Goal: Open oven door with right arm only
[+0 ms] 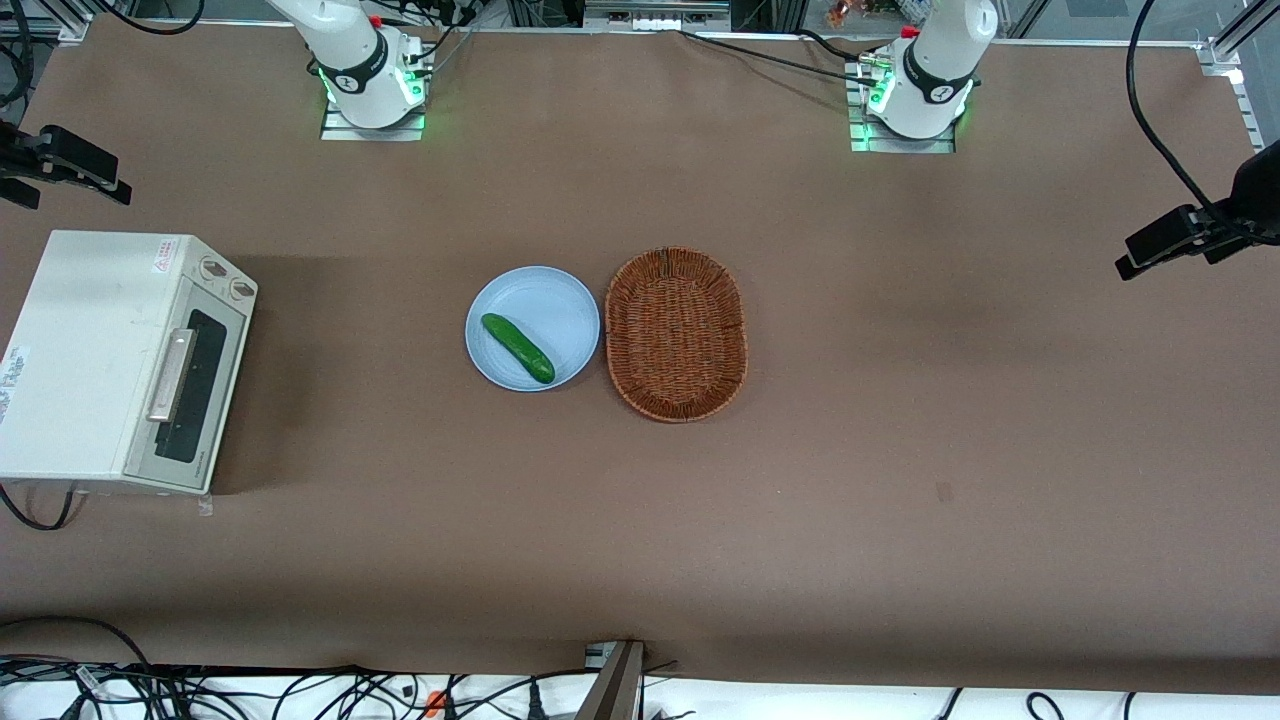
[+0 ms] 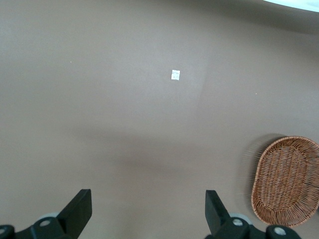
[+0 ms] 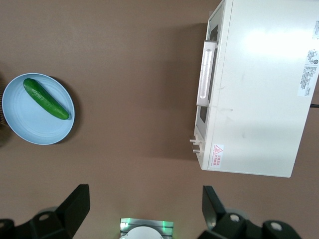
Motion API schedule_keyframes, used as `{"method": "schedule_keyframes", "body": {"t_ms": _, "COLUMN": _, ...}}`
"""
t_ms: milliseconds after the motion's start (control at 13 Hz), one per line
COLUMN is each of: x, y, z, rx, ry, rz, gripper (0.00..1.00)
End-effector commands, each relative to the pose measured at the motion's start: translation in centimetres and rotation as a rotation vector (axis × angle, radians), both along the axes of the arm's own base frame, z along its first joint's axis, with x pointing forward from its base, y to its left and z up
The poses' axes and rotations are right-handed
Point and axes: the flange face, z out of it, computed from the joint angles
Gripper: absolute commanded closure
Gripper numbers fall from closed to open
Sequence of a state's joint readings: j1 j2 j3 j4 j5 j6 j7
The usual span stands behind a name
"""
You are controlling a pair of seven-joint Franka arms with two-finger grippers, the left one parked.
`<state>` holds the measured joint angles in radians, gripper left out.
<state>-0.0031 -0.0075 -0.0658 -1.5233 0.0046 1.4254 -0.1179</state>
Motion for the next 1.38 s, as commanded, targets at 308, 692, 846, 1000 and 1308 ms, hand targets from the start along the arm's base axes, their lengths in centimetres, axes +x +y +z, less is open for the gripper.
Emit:
{"method": "schedule_keyframes", "body": {"t_ms": 308, "x": 0.11, "y": -0.33, "z": 0.34, "rx": -0.014, "ry": 0.007, "rz": -0.004, "gripper": 0.00}}
{"method": "schedule_keyframes", "body": {"t_ms": 692, "x": -0.14, "y": 0.01, "z": -0.36, "rx": -0.019, "ry": 0.044, "rz": 0.002, "gripper": 0.00}}
{"method": "schedule_keyframes", "body": {"t_ms": 846, "x": -0.15, "y": 0.08, "z": -0.37, "rx": -0.027, "ry": 0.046, "rz": 0.003, "gripper": 0.00}}
{"method": "schedule_keyframes", "body": {"t_ms": 1000, "x": -0.15, "y": 0.05, "z": -0.36, "rx": -0.030, "ry": 0.047, "rz": 0.005, "gripper": 0.00}}
{"method": "schedule_keyframes", "body": {"t_ms": 1308, "x": -0.10, "y": 0.04, "z": -0.45, "rx": -0.030, "ry": 0.048, "rz": 0.005, "gripper": 0.00}}
